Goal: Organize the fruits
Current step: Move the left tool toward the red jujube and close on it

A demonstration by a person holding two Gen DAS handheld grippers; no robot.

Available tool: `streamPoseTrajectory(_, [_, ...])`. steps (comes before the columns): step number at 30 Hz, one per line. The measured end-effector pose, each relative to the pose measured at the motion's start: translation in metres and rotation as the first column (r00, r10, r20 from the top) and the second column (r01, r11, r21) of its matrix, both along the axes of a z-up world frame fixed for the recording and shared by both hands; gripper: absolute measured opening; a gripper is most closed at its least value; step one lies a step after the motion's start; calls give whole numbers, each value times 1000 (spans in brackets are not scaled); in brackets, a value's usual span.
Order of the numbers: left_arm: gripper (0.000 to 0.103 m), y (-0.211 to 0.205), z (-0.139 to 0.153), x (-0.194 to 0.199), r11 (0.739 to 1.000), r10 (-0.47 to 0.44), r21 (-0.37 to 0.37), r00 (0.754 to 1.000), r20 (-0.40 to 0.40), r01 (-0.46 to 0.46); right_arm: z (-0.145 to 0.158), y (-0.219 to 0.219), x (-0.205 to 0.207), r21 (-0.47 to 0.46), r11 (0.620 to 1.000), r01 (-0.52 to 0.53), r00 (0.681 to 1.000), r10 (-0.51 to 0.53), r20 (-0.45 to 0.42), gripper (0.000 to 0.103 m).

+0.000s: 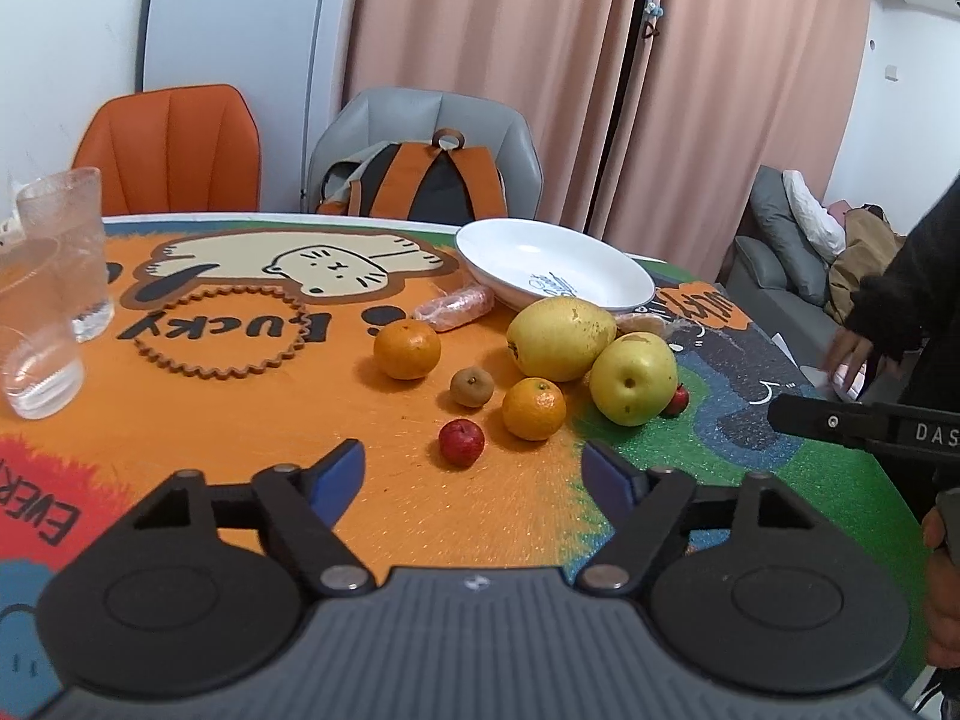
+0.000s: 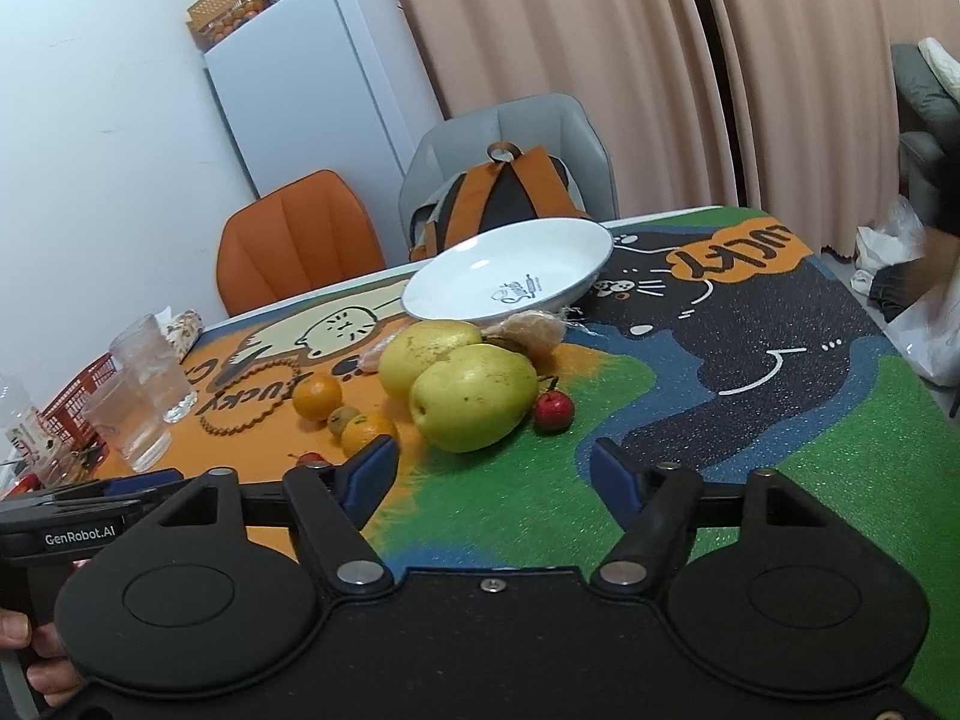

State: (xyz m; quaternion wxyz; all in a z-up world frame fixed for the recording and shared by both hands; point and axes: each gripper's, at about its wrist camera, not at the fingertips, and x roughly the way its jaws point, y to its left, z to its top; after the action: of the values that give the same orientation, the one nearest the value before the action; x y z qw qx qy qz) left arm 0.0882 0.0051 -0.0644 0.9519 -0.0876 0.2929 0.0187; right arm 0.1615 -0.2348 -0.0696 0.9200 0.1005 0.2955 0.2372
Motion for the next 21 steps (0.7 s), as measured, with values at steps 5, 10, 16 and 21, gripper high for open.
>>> streamPoseTrajectory(5, [63,1,-10,13,1000,5,-4,1000,-15,-5,-10,2,16,-2,1000,-7,999,7,-33,59])
streamPoseTrajectory(10, [54,4,-18,26,1000,13,-18,999,-33,-14,-17,5,30,-1,1000,-12,999,12,-52,54])
streamPoseTrajectory(16, [52,4,-25,41,1000,17,-20,999,-51,-18,-24,7,47,-4,1000,-15,997,15,-71,50])
streamPoseTrajectory(21, [46,4,-29,53,999,23,-23,997,-70,-25,-29,8,62,-7,1000,-9,995,8,-95,43])
